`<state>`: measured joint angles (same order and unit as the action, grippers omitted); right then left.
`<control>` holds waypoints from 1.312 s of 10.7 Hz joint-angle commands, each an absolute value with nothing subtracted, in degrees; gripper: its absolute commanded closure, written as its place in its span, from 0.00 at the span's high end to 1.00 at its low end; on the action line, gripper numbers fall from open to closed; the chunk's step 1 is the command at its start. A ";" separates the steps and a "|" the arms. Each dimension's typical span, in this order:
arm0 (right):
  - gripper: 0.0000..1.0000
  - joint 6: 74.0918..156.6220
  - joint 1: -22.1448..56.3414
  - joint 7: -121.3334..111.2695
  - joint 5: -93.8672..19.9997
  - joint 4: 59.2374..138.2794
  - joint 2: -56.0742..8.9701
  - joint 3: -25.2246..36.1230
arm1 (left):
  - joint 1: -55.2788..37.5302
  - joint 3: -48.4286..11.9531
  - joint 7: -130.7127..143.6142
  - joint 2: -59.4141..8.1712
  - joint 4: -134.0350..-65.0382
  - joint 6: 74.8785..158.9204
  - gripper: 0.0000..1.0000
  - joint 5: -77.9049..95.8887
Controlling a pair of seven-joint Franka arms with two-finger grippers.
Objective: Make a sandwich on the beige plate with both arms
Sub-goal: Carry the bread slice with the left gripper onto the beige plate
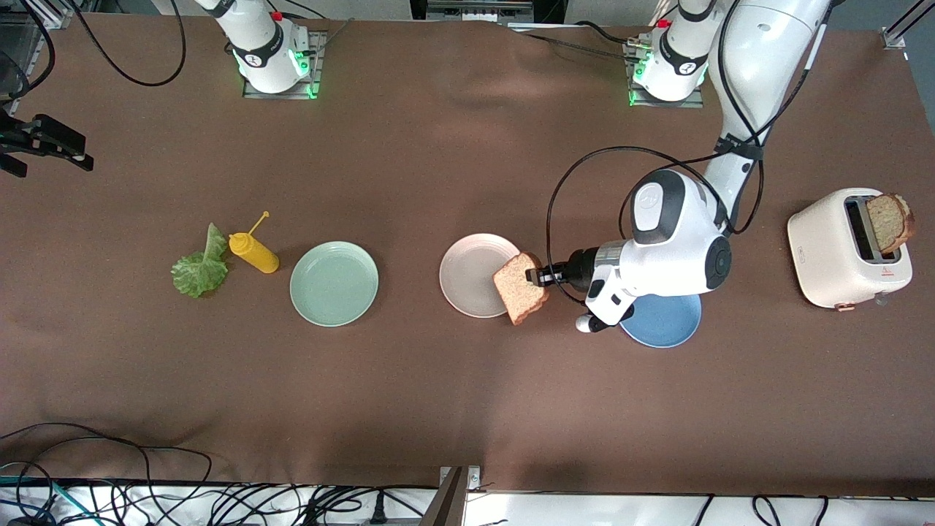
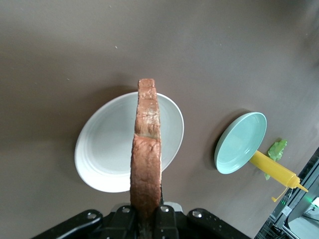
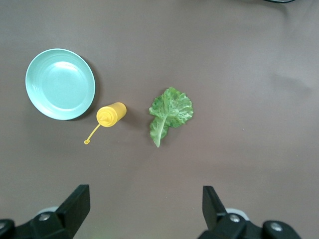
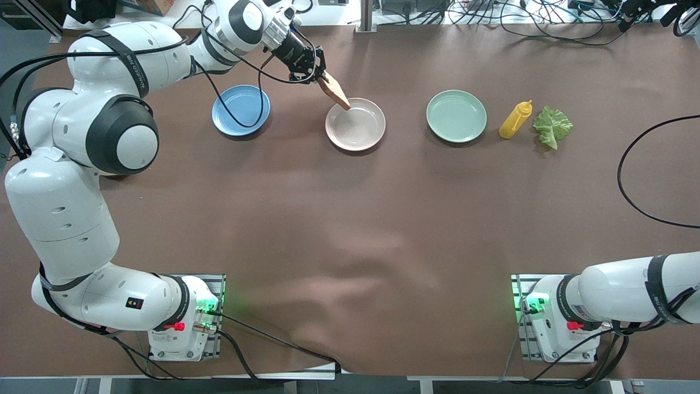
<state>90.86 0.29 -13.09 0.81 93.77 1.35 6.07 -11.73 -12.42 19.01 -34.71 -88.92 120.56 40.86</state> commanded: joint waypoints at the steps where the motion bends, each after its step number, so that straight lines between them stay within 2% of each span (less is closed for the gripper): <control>1: 1.00 90.09 0.35 -12.74 0.09 92.64 0.97 6.15 | -13.97 -11.78 19.16 -36.03 -87.71 120.59 0.00 46.21; 7: 1.00 89.82 0.53 -12.66 0.09 92.81 0.88 6.15 | -16.78 -11.78 18.46 -39.63 -87.19 121.37 0.00 50.70; 12: 1.00 89.82 1.32 -12.48 -0.09 92.81 0.44 6.06 | -17.67 -11.78 18.46 -43.15 -83.94 121.82 0.00 50.80; 13: 1.00 89.82 1.32 -12.48 -0.09 92.73 0.44 6.15 | -17.67 -11.78 18.46 -43.59 -83.94 121.82 0.05 50.80; 14: 1.00 89.82 1.32 -12.48 -0.09 92.72 0.53 6.15 | -17.58 -11.69 18.46 -43.59 -84.02 121.82 0.24 50.89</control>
<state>90.72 1.17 -13.09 0.73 93.76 0.76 6.00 -16.95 -12.35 18.96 -42.53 -85.74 121.72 48.78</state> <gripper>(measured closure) 0.000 0.907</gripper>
